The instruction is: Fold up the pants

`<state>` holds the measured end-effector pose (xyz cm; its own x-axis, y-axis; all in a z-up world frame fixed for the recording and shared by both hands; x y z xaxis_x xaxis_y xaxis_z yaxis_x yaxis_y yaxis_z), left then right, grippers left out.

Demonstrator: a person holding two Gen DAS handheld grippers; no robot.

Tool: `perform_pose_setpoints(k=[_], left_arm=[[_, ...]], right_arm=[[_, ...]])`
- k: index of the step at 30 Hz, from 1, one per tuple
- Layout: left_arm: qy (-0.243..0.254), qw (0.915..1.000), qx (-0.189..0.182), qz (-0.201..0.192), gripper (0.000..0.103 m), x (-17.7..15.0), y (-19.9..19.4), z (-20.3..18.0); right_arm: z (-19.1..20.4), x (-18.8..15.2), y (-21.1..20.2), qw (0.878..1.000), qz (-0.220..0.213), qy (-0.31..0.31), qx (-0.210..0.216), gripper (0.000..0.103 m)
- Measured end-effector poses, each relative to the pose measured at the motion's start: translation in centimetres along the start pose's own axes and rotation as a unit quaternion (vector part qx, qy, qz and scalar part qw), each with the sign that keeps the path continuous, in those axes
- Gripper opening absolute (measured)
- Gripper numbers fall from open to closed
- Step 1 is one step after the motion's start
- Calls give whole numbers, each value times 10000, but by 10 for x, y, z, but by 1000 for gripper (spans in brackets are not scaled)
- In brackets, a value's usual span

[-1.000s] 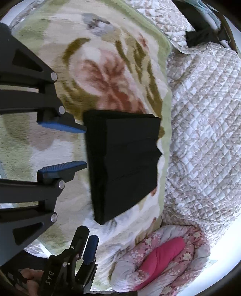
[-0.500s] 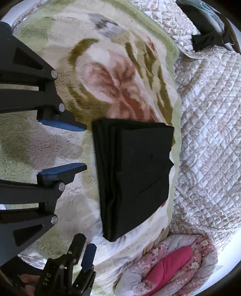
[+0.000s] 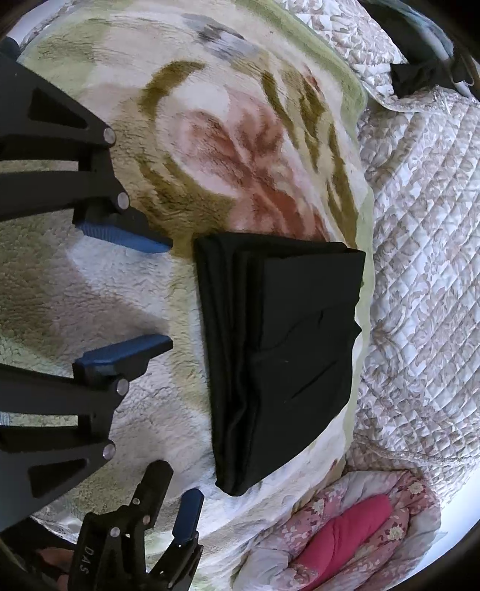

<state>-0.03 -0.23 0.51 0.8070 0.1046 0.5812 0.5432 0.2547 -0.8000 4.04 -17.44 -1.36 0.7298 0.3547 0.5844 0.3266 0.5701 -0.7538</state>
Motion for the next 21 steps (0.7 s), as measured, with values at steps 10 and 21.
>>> perform_pose_setpoints(k=[10, 21], left_arm=[[-122, 9992, -69, -373, 50, 22, -27, 1], [-98, 9995, 27, -298, 51, 39, -3, -6]], right_arm=[[-4, 15, -28, 9981, -555, 234, 96, 46], [-14, 31, -12, 9984, -540, 187, -55, 31]])
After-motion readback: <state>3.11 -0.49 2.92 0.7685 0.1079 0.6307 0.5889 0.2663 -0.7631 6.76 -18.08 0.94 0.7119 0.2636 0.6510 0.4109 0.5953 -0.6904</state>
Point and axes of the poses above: each gripper's, at about its wrist camera, not at the fingertips, and y roughly the way its jaws point, z to its left, x to its top, the point moved 1 cm from there along y, roughly the way its jaws point, and after that the axes turned 15 degrees about x, right-handed, at the moved point
